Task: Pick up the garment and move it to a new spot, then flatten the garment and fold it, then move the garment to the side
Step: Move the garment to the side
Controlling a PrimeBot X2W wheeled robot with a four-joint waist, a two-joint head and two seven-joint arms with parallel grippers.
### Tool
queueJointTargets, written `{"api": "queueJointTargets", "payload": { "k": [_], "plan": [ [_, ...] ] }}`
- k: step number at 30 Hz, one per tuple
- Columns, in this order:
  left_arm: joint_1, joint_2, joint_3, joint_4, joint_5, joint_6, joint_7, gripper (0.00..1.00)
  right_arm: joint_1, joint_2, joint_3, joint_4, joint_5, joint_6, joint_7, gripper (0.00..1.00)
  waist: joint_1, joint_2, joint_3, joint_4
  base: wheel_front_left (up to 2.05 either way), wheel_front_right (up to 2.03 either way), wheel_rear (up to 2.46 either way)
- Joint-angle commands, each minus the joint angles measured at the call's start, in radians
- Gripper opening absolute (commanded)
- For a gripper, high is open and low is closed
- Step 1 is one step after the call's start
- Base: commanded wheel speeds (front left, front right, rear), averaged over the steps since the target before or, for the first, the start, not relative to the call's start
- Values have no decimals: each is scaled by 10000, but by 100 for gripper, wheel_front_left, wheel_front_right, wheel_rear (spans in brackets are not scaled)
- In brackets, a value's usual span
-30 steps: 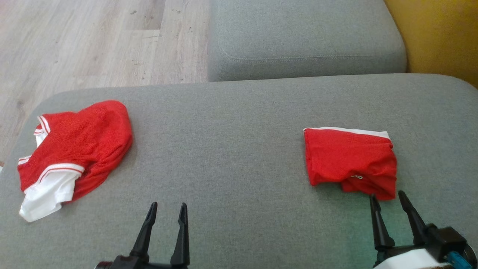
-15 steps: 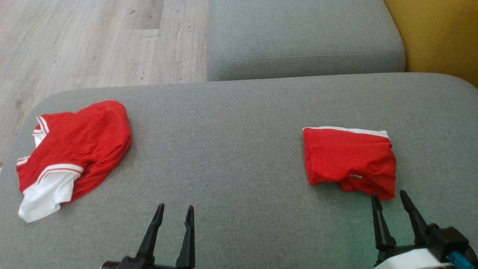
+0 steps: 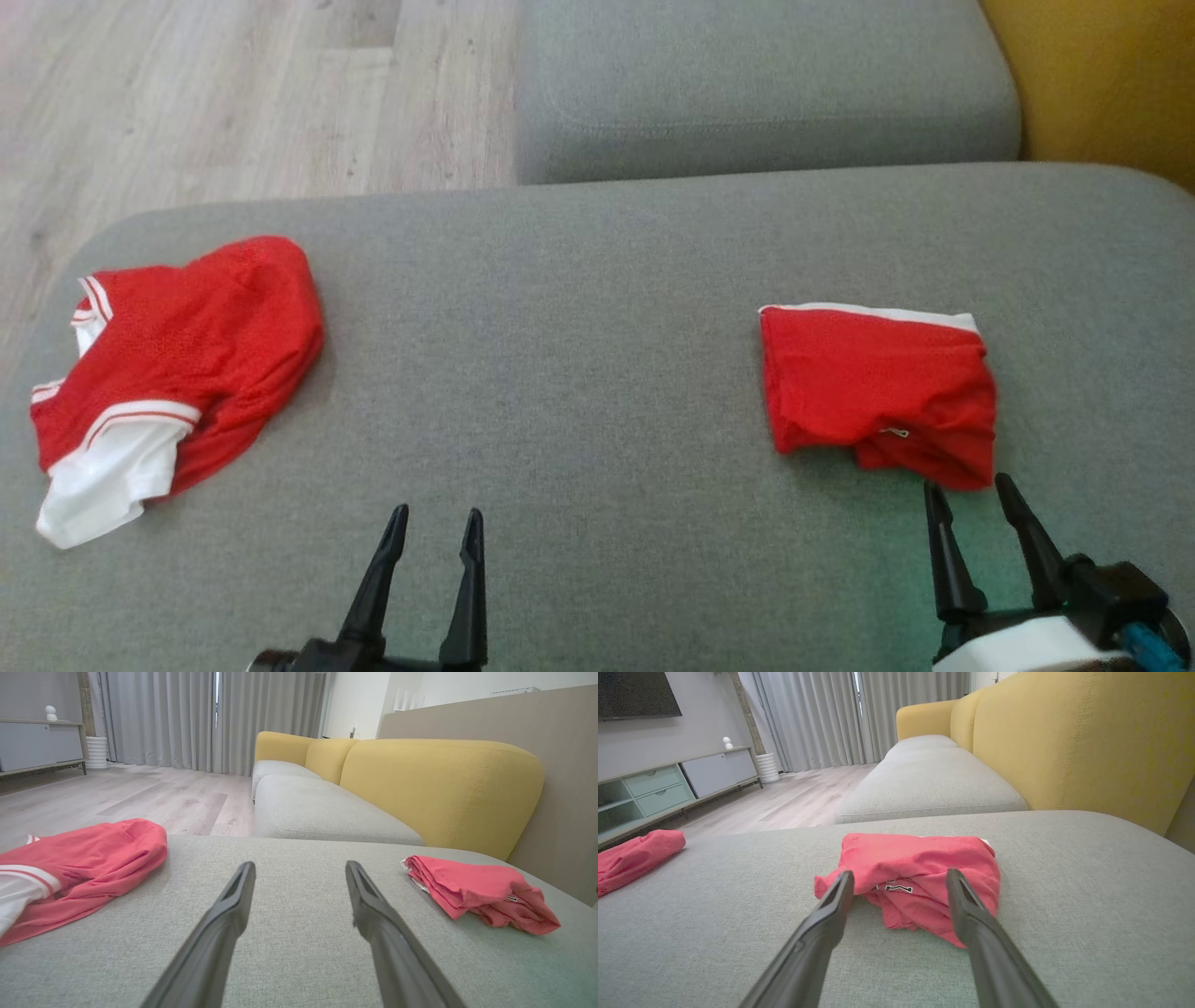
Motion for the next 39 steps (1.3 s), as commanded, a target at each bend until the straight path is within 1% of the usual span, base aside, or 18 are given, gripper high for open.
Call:
{"api": "queueJointTargets", "payload": {
  "k": [1, 6, 9, 12, 15, 19, 24, 26, 27, 29, 31, 34, 35, 39],
  "plan": [
    [-312, -51, 286, -386, -92, 57, -53, 100, -527, -243, 249, -213, 65, -6, -110, 100, 0, -1, 124, -24, 0, 0, 0],
    [-534, -51, 157, -566, -72, 64, -53, 100, -1428, -792, 448, 217, 63, -6, -110, 100, 0, -1, 754, -72, 0, 0, 0],
    [-790, -51, 76, -622, -54, 64, -53, 100, -2177, -1020, 160, 599, 148, -6, -110, 100, 0, -1, 1234, -80, 0, 0, 0],
    [-1035, -51, -2, -661, -30, 55, -53, 100, -2881, -1155, -271, 1234, 263, -6, -16, 100, 0, -1, 1636, -61, 0, 0, 0],
    [-1250, -51, -20, -682, -16, 82, -53, 100, -3520, -1220, -681, 1902, 546, -6, 505, 100, 0, -1, 1954, -51, 0, 0, 0],
    [-1451, -51, -56, -683, -65, 133, -53, 100, -4130, -1241, -1162, 2887, 692, -6, 1548, 100, 0, -1, 2226, -34, 0, 0, 0],
    [-1673, -51, -123, -676, -140, 188, -53, 100, -4458, -876, -1313, 3748, 1204, -6, 2801, 99, 0, -1, 2434, -17, 0, 0, 0],
    [-1745, -51, -122, -696, -177, 212, -53, 100, -4499, -704, -1185, 3787, 1643, -6, 3097, 18, 0, -1, 2488, -30, 0, 0, 0],
    [-1788, -51, -90, -738, -193, 248, -53, 100, -4530, -632, -971, 3611, 2213, -6, 3280, 0, 0, -1, 2559, -90, 0, 0, 0],
    [-1827, -51, -45, -784, -200, 275, -53, 100, -4540, -869, -716, 3342, 2499, -6, 3308, 0, 0, -1, 2656, -174, 0, 0, 0],
    [-1884, -51, 8, -855, -199, 282, -53, 100, -4574, -1288, -607, 3132, 2400, -6, 3235, 0, 0, -1, 2822, -295, 0, 0, 0],
    [-2013, -51, 106, -964, -196, 257, -53, 100, -4819, -1973, -662, 2964, 1803, -6, 3087, 0, 0, -1, 3151, -553, 0, 0, 0],
    [-2013, -51, 106, -964, -196, 257, -53, 100, -4819, -1973, -662, 2964, 1803, -6, 3087, 0, 0, -1, 3151, -553, 0, 0, 0],
    [-2336, -51, 201, -1114, -101, 160, -53, 100, -5484, -2680, -1007, 2929, 1133, -6, 3120, 0, 0, -1, 3746, -911, 0, 0, 0]
  ]
}}
